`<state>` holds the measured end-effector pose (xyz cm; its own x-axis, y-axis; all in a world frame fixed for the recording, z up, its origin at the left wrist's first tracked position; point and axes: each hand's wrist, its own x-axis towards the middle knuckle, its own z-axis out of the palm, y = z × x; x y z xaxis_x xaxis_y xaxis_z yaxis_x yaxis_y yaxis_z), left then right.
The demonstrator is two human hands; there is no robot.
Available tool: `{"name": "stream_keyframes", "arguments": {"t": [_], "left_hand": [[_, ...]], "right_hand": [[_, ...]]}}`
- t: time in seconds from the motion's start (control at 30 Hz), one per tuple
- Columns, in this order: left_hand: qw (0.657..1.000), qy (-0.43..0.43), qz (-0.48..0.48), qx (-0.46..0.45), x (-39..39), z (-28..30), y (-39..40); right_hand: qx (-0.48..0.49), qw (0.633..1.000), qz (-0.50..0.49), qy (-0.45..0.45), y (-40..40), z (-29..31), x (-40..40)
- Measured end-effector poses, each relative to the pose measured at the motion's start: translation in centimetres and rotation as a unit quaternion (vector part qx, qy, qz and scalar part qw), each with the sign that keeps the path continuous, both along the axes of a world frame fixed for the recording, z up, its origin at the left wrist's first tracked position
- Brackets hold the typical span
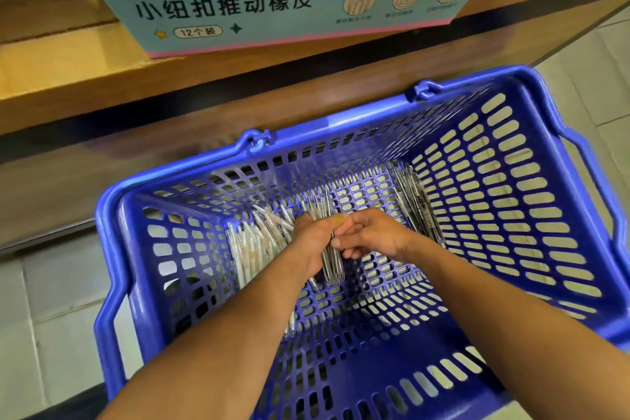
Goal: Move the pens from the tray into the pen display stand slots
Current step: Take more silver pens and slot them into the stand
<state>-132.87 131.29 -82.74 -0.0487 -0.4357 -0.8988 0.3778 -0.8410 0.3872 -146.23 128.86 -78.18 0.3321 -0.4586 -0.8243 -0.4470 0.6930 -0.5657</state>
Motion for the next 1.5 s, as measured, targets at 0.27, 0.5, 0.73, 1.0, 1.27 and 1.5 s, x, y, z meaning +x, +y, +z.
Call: {"name": "stream_keyframes", "arguments": {"t": [0.27, 0.5, 0.73, 1.0, 1.27, 1.5], "left_hand": [[0.999, -0.029, -0.005, 0.021, 0.4, 0.4, -0.3], [1.000, -0.014, 0.004, 0.022, 0.3, 0.7, -0.2], [1.000, -0.019, -0.016, 0.010, 0.1, 0.6, 0.0], [1.000, -0.006, -0.015, 0.000, 0.1, 0.2, 0.1], [0.999, 0.007, -0.034, 0.018, 0.2, 0.3, 0.0], [0.999, 0.003, -0.036, 0.019, 0.4, 0.8, 0.0]], "right_hand": [[-0.197, 0.888, 0.017, 0.416, -1.1, -1.9, -4.9], [-0.190, 0.788, 0.170, 0.560, -0.2, -2.6, -4.9], [-0.209, 0.786, 0.214, 0.541, -0.4, -2.1, -3.7], [-0.028, 0.997, -0.050, 0.054, -1.0, -0.8, -0.3], [0.025, 0.993, -0.113, -0.037, -0.7, -0.9, -1.3], [-0.240, 0.863, 0.034, 0.443, -1.5, -2.0, -3.8]]}}
